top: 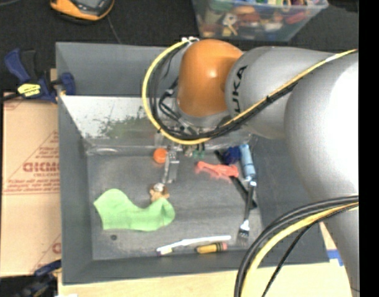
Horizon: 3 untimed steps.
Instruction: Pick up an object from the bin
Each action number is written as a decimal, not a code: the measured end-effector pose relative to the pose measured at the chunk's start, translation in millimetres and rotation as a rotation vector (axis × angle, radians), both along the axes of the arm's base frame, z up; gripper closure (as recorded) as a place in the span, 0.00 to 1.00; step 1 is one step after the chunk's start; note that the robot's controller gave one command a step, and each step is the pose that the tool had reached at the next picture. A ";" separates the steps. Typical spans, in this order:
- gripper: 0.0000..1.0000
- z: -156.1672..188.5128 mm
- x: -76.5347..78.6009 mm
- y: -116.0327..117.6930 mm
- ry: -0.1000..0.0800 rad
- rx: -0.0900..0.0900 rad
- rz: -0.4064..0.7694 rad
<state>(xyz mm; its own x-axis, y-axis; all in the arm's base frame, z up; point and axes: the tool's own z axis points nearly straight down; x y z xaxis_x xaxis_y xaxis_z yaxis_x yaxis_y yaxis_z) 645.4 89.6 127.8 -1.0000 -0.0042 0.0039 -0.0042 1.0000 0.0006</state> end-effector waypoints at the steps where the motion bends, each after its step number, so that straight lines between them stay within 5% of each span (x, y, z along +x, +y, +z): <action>1: 0.00 5.5 1.6 -0.3 -0.008 0.001 -0.002; 2: 0.00 -10.5 -51.0 -3.6 -0.002 0.001 0.281; 3: 0.00 -1.1 -59.7 -5.3 -0.008 0.001 0.406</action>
Offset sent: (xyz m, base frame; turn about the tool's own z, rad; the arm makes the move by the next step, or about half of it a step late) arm -0.0506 -0.0027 -0.0102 -0.2827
